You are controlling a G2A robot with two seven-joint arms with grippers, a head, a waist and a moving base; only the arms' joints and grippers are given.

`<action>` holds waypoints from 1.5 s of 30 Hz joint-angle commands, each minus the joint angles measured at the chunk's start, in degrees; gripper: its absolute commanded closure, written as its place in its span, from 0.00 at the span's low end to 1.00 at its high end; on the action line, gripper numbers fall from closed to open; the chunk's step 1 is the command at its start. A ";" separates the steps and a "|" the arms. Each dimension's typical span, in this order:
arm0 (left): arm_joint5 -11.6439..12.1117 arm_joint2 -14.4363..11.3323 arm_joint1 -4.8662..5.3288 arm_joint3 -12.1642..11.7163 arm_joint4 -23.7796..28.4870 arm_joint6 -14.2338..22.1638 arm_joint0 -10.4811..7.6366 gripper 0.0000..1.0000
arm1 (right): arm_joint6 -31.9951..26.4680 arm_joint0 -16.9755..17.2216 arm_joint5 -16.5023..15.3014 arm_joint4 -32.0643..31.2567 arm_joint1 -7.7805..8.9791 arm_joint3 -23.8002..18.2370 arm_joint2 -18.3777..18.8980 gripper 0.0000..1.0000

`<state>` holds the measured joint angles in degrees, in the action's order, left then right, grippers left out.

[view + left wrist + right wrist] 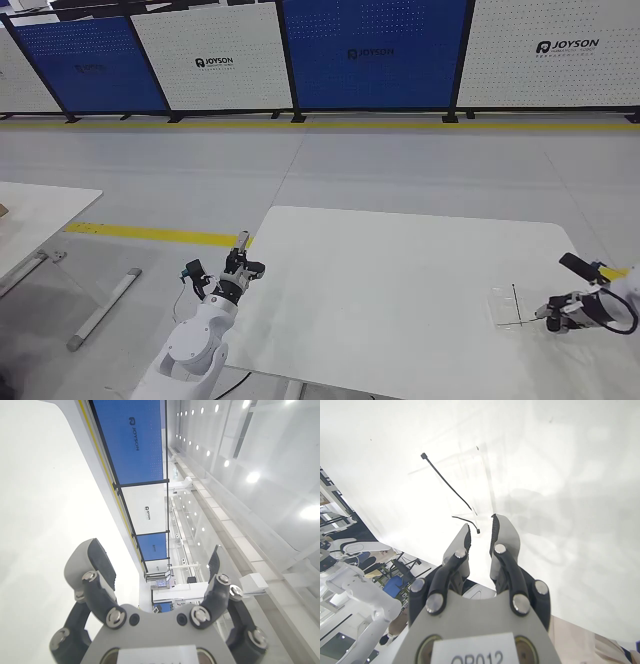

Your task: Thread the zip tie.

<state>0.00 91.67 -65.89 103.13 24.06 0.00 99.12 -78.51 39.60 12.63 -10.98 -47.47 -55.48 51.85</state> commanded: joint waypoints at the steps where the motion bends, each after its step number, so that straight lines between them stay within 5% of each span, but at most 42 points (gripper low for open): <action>1: 0.00 0.00 0.00 0.00 0.00 0.00 0.00 0.00 | -0.02 -0.29 -0.10 0.03 -0.19 0.37 -0.24 0.81; 12: 0.00 0.00 0.00 0.00 0.00 0.00 0.00 0.00 | -0.07 -1.22 -0.28 -0.56 -0.94 1.48 -1.10 0.82; 19: 0.00 0.00 0.00 0.00 0.00 0.00 0.00 0.00 | 0.07 -1.46 -0.35 -0.81 -1.27 1.78 -1.34 1.00; 32: 0.00 0.00 0.00 0.00 0.00 0.00 0.00 0.00 | -0.25 -0.45 -2.16 -0.70 -0.45 0.53 0.99 1.00; 39: 0.00 0.00 0.00 0.00 0.00 0.00 0.00 0.00 | 2.15 3.06 -3.34 0.75 1.47 -3.24 6.03 1.00; 45: 0.00 0.00 0.00 0.00 0.00 0.00 0.00 0.00 | 5.10 10.21 -6.71 5.24 4.35 -9.54 14.97 1.00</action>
<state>0.00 91.67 -65.89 103.13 24.06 0.00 99.12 -73.76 48.38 6.69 -6.65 -43.58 -63.95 65.02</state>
